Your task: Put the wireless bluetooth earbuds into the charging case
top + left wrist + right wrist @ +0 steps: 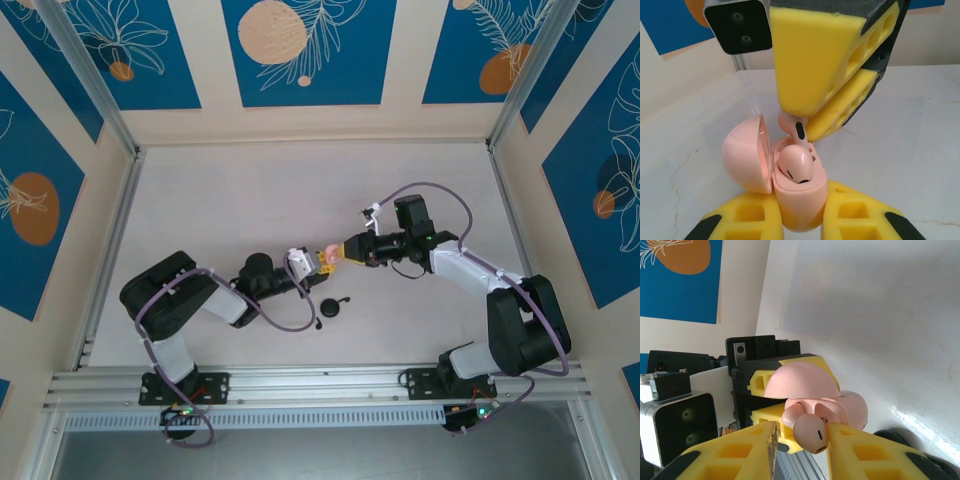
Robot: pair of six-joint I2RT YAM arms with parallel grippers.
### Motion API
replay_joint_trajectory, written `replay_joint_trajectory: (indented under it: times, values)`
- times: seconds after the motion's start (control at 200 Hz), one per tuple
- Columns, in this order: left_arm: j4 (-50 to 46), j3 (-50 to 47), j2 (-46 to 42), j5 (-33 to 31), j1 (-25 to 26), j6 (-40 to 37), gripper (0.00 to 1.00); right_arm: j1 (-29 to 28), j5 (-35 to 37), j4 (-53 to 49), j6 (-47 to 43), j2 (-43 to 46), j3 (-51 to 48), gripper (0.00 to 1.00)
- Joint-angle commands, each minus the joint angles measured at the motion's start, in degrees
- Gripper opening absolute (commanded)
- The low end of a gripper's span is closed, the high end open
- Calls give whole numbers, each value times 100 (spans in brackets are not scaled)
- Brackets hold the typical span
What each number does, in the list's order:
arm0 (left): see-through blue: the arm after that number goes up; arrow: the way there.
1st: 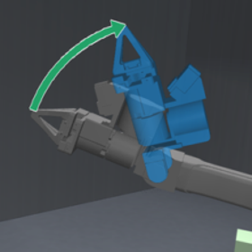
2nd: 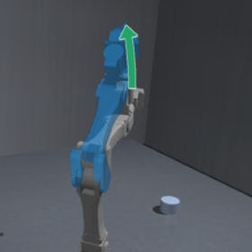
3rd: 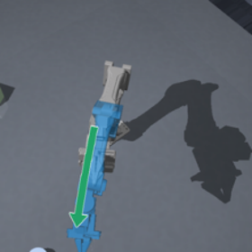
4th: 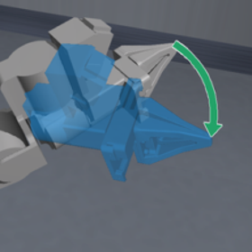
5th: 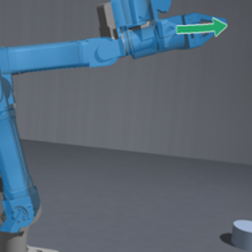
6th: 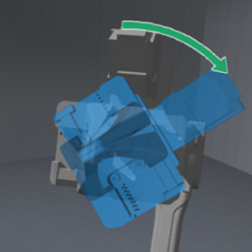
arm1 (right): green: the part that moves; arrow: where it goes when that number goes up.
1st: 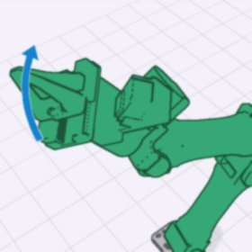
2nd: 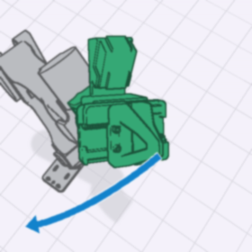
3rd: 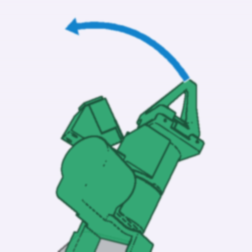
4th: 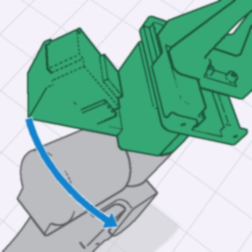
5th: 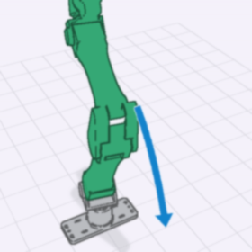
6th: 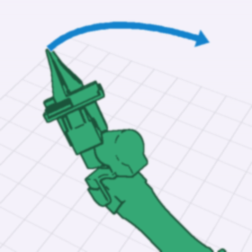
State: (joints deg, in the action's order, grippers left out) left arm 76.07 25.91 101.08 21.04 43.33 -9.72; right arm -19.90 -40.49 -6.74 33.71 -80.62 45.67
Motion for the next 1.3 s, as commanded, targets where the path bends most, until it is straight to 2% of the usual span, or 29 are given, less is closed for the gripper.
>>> replay_joint_trajectory:
  times: [0.0, 0.365, 0.935, 1.295]
  values:
    - [452, -34, -167, 203, -20, -177, 10, -14, 50, -305, -163, 114, 186, 32]
    - [452, -42, -166, 286, -11, -172, 10, -14, 125, -594, -389, 29, 394, 31]
    - [452, 162, -106, 476, -20, 343, 11, -31, 252, -1866, -1477, -138, 1068, 29]
    - [452, 177, -136, 488, -16, 379, 11, -84, 322, -2024, -1611, -206, 1303, 31]
